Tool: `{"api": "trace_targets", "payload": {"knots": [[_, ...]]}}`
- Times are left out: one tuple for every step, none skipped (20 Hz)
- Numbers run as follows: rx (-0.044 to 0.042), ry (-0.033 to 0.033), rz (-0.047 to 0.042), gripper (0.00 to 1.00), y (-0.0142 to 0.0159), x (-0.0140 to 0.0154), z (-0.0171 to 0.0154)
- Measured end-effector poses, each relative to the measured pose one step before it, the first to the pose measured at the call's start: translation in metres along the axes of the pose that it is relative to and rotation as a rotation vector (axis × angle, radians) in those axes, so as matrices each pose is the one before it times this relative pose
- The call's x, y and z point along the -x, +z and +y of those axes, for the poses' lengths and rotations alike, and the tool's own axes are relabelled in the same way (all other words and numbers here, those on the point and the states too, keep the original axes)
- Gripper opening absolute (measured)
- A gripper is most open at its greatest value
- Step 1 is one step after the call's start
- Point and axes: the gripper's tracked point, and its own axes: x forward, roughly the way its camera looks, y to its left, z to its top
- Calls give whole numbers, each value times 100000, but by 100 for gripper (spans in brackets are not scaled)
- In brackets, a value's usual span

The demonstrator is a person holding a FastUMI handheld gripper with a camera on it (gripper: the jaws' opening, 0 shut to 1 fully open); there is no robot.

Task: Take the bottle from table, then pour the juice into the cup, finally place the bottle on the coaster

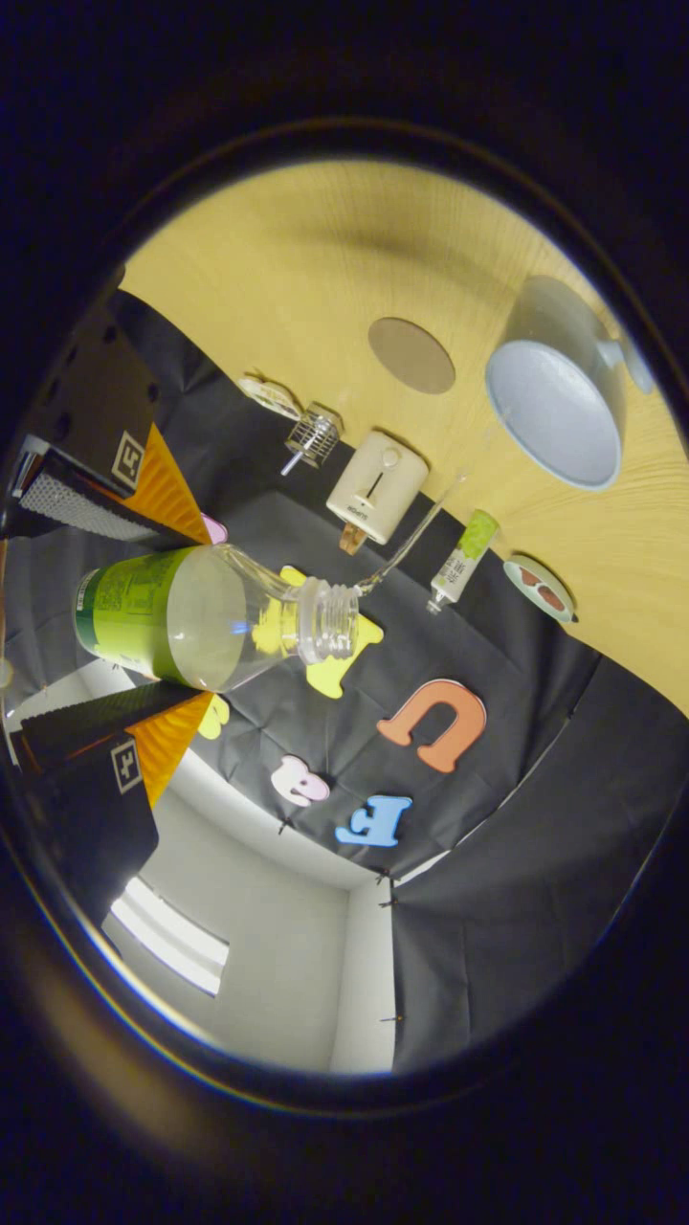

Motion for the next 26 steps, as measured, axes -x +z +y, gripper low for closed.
{"api": "trace_targets", "payload": {"knots": [[200, -605, 103, 80, -40, 48, -285], [692, -1353, 89, 80, -60, 1, -339], [299, -1818, 251, 80, -71, -67, -500], [90, -1869, 1, 79, -41, 40, -531], [-250, -419, -833, 79, 230, 12, -165], [-192, -15, -651, 79, 197, 14, -120], [770, -837, -137, 79, 0, -29, -263], [1111, -907, -215, 79, 3, -45, -321], [407, -426, -333, 79, -98, -88, -216], [-1136, 8, -135, 79, -99, -211, -115], [-821, -233, 793, 79, -380, -266, -249], [-731, 411, 1004, 79, -448, -173, -93], [-903, -10, 636, 79, -234, -144, -182], [-1666, -401, 16, 79, -117, -186, -331], [-3394, 612, 33, 80, -59, -113, -48], [-4099, 1902, 604, 79, -238, 12, 169], [-4163, 2835, 730, 79, -208, -27, 201], [-3578, 1652, 794, 79, -127, -50, 162], [-3089, 549, 440, 79, 155, -124, -195], [-3332, 833, 240, 79, 28, 51, -75], [-3869, 2223, 275, 79, 25, 71, 442], [-4349, 2610, 460, 80, 105, 98, 345], [-4415, 2243, 520, 80, -97, 90, 94], [-4751, 853, 481, 79, 8, 80, -195], [-4814, 1321, 751, 80, 75, 107, -119], [-4938, 2463, 1036, 80, -170, 165, 238]]}}
